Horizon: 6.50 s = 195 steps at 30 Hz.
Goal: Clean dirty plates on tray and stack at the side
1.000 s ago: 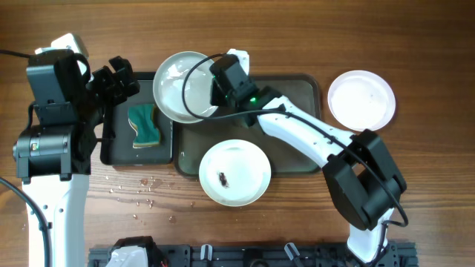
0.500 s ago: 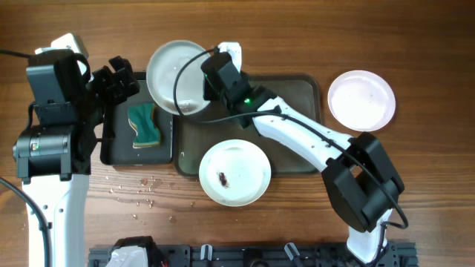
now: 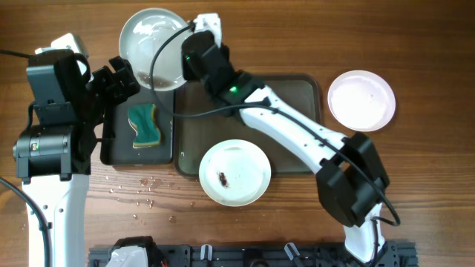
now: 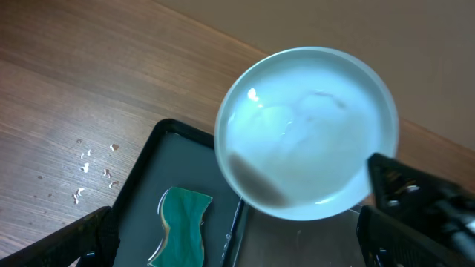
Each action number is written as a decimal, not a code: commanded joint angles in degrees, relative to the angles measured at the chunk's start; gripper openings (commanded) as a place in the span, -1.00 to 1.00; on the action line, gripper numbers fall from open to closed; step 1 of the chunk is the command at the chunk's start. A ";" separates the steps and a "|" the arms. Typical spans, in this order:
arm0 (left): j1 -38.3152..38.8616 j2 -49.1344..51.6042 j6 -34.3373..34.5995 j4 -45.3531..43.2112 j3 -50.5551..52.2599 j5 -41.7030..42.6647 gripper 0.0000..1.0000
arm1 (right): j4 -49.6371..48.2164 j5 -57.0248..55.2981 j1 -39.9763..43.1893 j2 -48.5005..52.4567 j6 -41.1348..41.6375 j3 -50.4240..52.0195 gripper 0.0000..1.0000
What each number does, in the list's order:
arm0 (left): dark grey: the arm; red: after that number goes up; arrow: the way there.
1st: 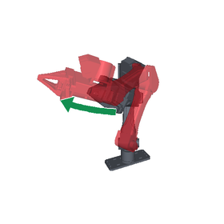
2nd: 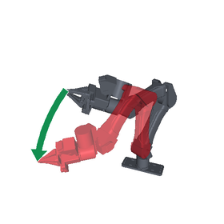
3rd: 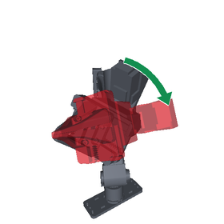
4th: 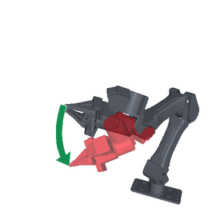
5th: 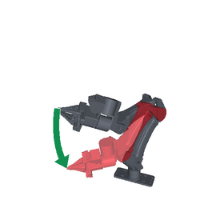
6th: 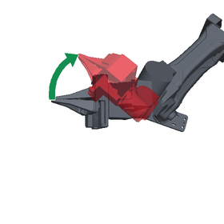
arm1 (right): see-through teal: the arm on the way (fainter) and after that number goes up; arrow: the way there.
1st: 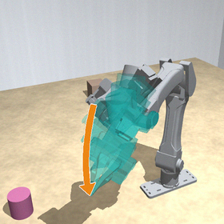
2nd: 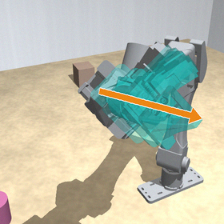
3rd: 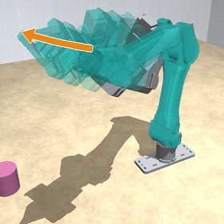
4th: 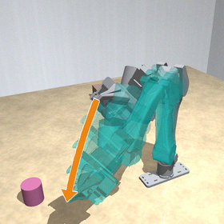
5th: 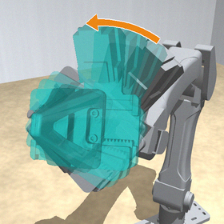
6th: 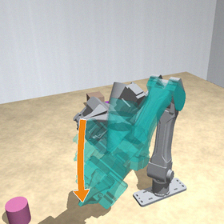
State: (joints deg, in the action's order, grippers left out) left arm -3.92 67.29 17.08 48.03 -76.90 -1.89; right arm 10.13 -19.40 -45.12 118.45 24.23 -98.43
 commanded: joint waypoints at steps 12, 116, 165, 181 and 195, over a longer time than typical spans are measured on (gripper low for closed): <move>-0.26 -0.39 0.50 0.11 -0.24 -0.57 1.00 | -4.85 -9.77 -4.15 5.86 -12.41 -1.36 -0.91; -0.26 -0.39 0.52 0.26 -0.24 -0.57 1.00 | 46.47 17.81 41.94 -10.67 2.89 1.01 -0.91; -0.26 -0.37 0.52 0.26 -0.24 -0.57 1.00 | 40.46 30.21 64.19 -10.67 -4.72 23.96 0.61; -0.26 -0.37 0.50 0.26 -0.24 -0.57 1.00 | 37.07 30.18 53.29 -10.64 -4.72 23.96 0.65; -0.26 -0.37 0.52 0.26 -0.24 -0.57 1.00 | 30.16 26.43 46.51 -10.64 -4.72 23.96 0.62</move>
State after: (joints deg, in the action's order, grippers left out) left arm -3.92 67.29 17.08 48.42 -76.90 -2.11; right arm 41.19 9.69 1.80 109.03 20.23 -74.70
